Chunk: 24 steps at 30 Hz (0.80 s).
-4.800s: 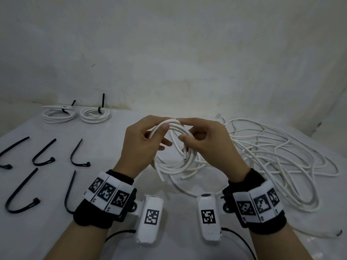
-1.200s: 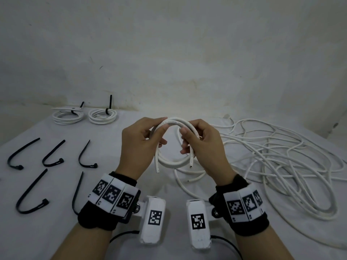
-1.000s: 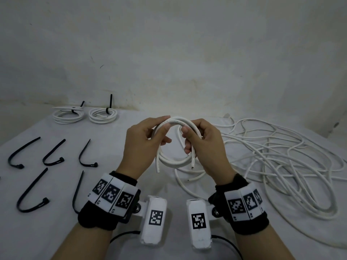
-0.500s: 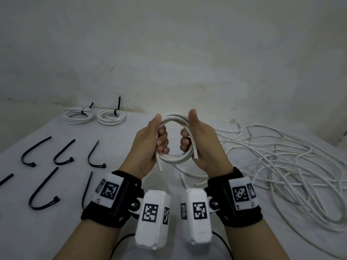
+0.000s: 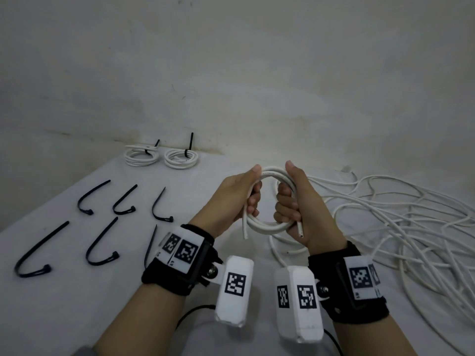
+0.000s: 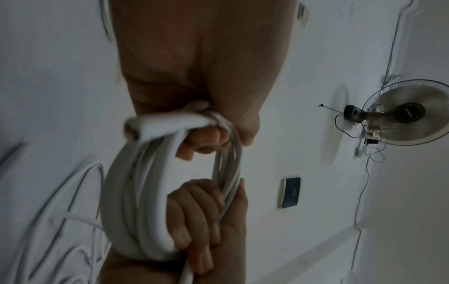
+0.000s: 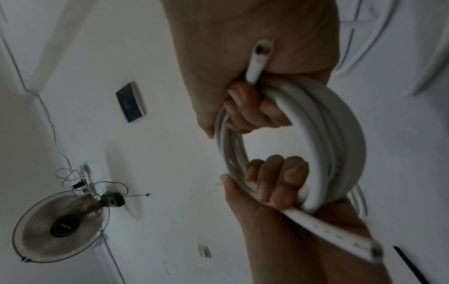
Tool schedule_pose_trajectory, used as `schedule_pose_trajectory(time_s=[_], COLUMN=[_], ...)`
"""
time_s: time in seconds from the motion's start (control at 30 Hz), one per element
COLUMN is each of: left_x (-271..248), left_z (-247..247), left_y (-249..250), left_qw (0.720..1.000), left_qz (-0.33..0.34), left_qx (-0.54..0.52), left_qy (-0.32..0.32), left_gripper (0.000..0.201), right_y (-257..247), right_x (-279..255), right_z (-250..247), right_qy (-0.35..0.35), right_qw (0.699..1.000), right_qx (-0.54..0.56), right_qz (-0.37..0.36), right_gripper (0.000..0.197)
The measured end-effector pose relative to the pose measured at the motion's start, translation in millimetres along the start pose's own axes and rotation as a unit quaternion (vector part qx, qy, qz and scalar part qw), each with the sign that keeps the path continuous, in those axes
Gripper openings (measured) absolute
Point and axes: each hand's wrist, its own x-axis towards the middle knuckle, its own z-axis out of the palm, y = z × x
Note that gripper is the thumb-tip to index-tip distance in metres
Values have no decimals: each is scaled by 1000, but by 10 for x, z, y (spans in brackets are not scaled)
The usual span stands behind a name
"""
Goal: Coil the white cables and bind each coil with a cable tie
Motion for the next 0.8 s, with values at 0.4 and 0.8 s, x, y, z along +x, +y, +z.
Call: schedule_pose_trajectory(time_s=[0.4, 0.8], left_x=[-568, -613], left_z=[-1092, -1142], left_y=[234, 66], left_qw=[743, 742], left_qz=[-277, -290], left_qx=[608, 604], left_qy=[37, 21], left_gripper=[50, 14], right_y=[79, 120], right_x=[-26, -9], right_z=[62, 12], right_qy=[-40, -30], right_qw=[998, 999], right_qx=[54, 22], right_qz=[16, 4], right_gripper=[51, 50])
